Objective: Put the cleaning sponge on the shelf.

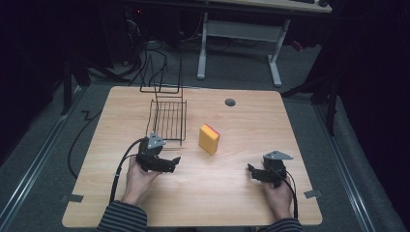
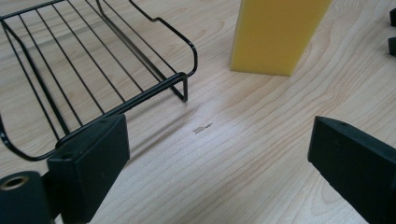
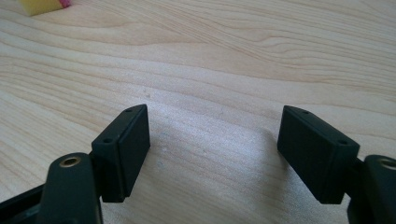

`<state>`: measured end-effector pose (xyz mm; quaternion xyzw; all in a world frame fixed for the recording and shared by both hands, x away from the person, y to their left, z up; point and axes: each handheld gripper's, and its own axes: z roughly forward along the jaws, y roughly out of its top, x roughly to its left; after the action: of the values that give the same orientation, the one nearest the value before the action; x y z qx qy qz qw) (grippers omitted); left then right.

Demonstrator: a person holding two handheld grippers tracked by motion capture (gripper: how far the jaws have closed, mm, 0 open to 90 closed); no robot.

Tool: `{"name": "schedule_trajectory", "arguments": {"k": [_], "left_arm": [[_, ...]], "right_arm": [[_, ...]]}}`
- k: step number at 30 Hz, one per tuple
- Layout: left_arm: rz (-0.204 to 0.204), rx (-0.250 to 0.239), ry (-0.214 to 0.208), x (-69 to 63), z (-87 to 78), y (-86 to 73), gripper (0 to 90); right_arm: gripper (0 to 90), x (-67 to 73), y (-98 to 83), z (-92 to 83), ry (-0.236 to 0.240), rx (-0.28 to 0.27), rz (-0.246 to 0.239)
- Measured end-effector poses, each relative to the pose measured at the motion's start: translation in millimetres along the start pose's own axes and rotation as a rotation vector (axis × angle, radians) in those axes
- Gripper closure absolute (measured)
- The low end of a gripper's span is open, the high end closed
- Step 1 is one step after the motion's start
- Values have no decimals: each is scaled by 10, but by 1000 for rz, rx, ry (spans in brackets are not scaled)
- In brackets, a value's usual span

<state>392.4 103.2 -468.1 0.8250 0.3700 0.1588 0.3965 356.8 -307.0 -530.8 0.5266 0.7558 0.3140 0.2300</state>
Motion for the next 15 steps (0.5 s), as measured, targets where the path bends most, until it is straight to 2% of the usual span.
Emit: {"name": "schedule_trajectory", "arguments": {"k": [13, 15], "left_arm": [[18, 0, -27, -86, 102, 166, 28], [17, -14, -29, -99, 113, 189, 23]], "right_arm": [[256, 0, 0, 0, 0, 0, 0], [256, 0, 0, 0, 0, 0, 0]]}}
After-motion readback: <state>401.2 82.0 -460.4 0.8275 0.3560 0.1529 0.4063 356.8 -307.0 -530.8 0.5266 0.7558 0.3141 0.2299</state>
